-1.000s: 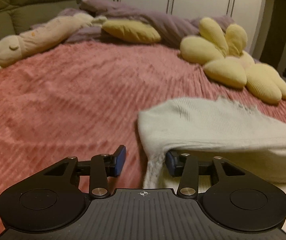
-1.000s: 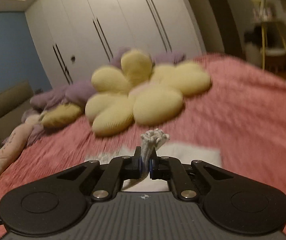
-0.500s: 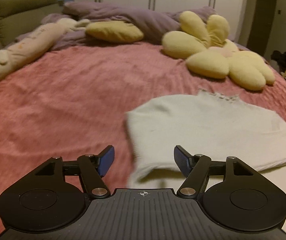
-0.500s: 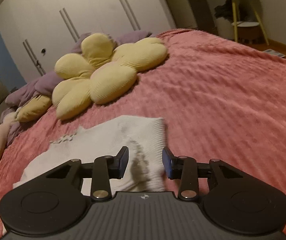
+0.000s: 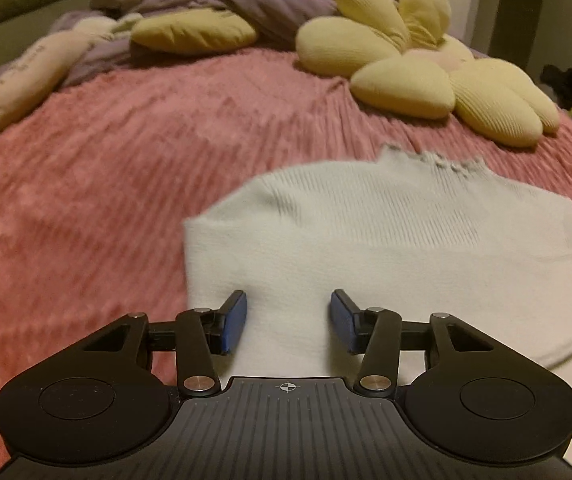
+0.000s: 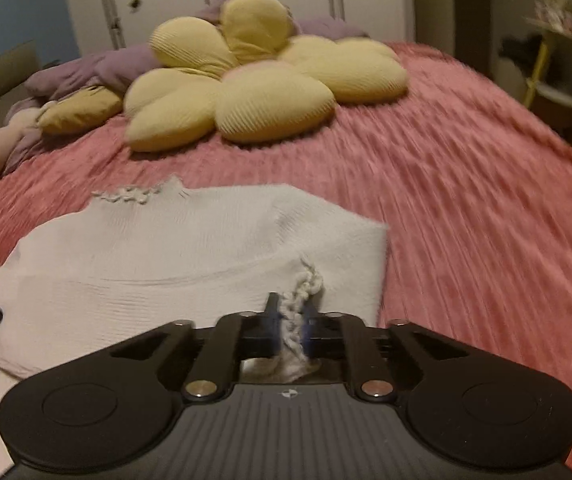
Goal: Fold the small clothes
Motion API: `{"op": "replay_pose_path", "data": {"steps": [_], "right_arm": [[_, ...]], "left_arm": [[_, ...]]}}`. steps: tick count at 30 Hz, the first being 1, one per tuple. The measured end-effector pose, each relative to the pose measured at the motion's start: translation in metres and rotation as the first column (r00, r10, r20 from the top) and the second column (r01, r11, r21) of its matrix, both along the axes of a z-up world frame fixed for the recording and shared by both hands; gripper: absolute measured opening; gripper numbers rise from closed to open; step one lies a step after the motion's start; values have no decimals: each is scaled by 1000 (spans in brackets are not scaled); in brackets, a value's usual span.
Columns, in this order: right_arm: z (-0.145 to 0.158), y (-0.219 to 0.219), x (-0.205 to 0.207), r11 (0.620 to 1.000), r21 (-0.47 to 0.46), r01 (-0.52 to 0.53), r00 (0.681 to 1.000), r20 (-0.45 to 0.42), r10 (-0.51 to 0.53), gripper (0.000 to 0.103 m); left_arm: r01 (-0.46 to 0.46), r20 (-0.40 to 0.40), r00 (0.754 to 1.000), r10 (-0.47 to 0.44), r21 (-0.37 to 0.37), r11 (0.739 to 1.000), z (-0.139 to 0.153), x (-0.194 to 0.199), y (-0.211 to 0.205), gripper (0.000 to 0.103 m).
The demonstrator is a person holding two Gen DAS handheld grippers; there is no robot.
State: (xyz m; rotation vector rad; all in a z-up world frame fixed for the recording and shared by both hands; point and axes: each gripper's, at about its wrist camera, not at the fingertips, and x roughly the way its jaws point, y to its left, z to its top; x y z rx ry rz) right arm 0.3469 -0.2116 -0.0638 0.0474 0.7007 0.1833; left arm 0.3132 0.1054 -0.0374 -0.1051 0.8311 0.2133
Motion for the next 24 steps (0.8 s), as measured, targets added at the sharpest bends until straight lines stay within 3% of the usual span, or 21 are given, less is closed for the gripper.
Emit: {"op": "replay_pose_path", "data": {"steps": [3, 5, 10, 16, 19, 21, 24], "right_arm": [[13, 0, -8, 997, -35, 73, 989, 135, -68, 7], [12, 1, -5, 986, -78, 145, 976, 178, -129, 7], [-15, -7, 8, 985, -92, 144, 987, 82, -137, 8], [-11, -16, 1, 989, -78, 129, 990, 71, -123, 11], [-11, -8, -1, 986, -127, 106, 993, 73, -98, 11], [-16, -4, 1, 981, -166, 102, 994, 59, -93, 13], [-13, -5, 1, 975, -191, 113, 993, 54, -104, 28]], "left_arm": [[-11, 27, 1000, 10, 24, 1000, 6, 4, -1, 53], [-5, 37, 999, 4, 30, 1000, 6, 4, -3, 57], [39, 9, 999, -40, 92, 995, -9, 6, -9, 57], [4, 17, 1000, -5, 63, 998, -14, 12, 5, 55], [-4, 8, 1000, 3, 94, 996, -20, 18, 8, 65], [-31, 1, 1000, 31, 111, 993, -19, 20, 10, 81], [-49, -10, 999, 50, 74, 996, -12, 12, 17, 82]]}}
